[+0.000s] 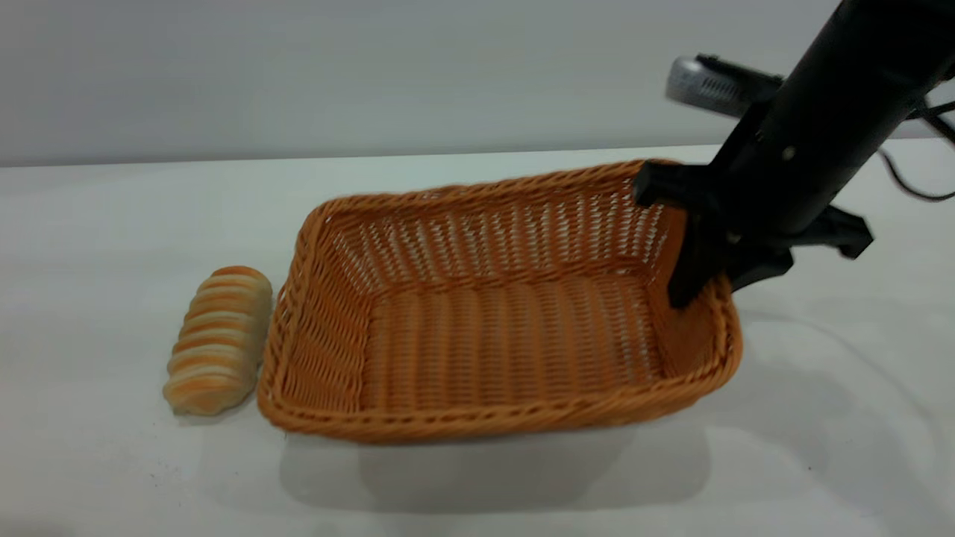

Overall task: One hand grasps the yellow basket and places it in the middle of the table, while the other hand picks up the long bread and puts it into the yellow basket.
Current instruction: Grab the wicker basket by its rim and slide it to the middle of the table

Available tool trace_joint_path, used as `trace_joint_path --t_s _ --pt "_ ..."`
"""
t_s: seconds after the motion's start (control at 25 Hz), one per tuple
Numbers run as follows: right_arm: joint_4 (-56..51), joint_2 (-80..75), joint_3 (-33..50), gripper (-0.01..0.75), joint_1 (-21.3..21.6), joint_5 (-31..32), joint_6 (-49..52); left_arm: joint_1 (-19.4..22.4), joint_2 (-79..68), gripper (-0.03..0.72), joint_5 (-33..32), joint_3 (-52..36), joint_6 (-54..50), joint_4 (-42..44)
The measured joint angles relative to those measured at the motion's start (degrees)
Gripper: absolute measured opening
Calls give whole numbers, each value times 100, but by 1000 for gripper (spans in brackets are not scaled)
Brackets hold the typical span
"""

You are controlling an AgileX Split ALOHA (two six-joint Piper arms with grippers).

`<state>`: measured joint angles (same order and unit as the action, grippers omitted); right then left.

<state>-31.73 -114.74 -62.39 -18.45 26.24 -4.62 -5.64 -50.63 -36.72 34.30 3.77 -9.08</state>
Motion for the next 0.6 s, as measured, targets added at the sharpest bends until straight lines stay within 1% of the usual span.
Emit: trace_joint_path --t_s 0.08,0.16,0.2,0.24,0.28,0.48,0.56,0.6 --pt "-7 -86 0 86 -24 -42 -6 0 0 571 -5 0 0 0" --pt "-7 -142 0 109 -31 -117 -34 0 0 571 -10 0 0 -6" --pt "-19 -161 0 132 -37 -168 -65 0 0 571 -17 0 -5 -6" --pt "-27 -166 0 175 -41 -213 -99 0 0 571 -23 0 -4 -6" --pt "-27 -166 0 234 -50 -273 -151 0 0 571 -23 0 -11 -6" --pt "-46 -166 0 578 -88 -337 -419 0 0 571 -2 0 -16 -49" --pt "21 -160 0 661 -95 -312 -606 0 0 571 43 0 -17 -80" --pt "82 -127 0 682 -95 -277 -730 0 0 571 69 0 -29 -93"
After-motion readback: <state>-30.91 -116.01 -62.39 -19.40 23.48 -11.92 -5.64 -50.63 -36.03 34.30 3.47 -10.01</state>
